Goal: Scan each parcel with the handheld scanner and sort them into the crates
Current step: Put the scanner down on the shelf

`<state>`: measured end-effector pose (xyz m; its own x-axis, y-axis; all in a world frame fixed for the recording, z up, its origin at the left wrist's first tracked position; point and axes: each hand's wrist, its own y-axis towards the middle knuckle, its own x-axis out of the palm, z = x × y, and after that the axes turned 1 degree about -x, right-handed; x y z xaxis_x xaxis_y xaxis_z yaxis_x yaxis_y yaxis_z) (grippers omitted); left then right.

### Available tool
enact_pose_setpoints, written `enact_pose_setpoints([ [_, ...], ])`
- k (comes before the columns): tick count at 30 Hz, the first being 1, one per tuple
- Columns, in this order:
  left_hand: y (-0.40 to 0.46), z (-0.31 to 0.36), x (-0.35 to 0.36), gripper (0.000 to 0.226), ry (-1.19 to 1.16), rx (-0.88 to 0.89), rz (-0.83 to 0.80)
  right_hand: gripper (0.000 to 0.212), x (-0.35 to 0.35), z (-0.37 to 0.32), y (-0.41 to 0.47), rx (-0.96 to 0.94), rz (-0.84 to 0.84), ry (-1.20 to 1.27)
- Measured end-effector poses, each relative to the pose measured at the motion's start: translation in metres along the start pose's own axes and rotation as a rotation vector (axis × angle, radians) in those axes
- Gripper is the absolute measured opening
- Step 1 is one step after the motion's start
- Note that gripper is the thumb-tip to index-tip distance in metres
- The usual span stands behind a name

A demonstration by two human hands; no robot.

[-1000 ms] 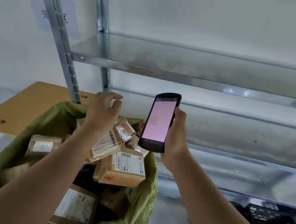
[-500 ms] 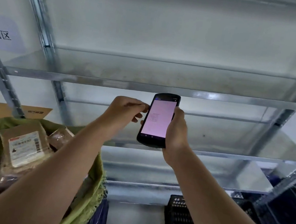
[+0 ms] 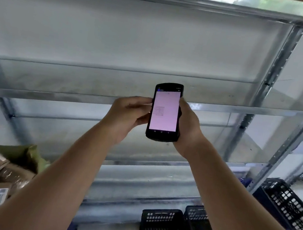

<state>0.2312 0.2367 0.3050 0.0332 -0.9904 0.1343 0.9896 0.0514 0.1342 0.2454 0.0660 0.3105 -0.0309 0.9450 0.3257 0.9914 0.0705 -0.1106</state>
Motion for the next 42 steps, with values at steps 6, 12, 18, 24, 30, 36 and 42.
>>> enact_pose_setpoints([
  [6,0.053,-0.014,0.025,0.032,-0.049,0.002,0.051,0.041,-0.028,-0.023,0.048,0.001,-0.011,0.011],
  [12,0.129,-0.030,0.039,0.029,-0.118,-0.016,0.085,0.024,-0.037,-0.036,0.122,-0.080,0.053,-0.034],
  [18,0.215,-0.034,0.038,0.025,-0.146,-0.055,0.074,0.026,-0.034,-0.044,0.205,-0.161,0.195,-0.007],
  [24,0.283,-0.040,0.039,0.021,-0.121,-0.123,0.070,0.027,-0.038,-0.052,0.273,-0.141,0.268,-0.055],
  [30,0.331,-0.041,0.048,0.022,-0.071,-0.165,0.099,0.018,-0.047,-0.062,0.329,-0.110,0.354,-0.091],
  [36,0.359,-0.047,0.056,0.022,-0.034,-0.246,0.119,0.024,-0.057,-0.062,0.361,-0.059,0.374,-0.169],
  [42,0.372,-0.056,0.062,0.024,-0.022,-0.295,0.127,0.026,-0.068,-0.055,0.378,-0.035,0.361,-0.252],
])
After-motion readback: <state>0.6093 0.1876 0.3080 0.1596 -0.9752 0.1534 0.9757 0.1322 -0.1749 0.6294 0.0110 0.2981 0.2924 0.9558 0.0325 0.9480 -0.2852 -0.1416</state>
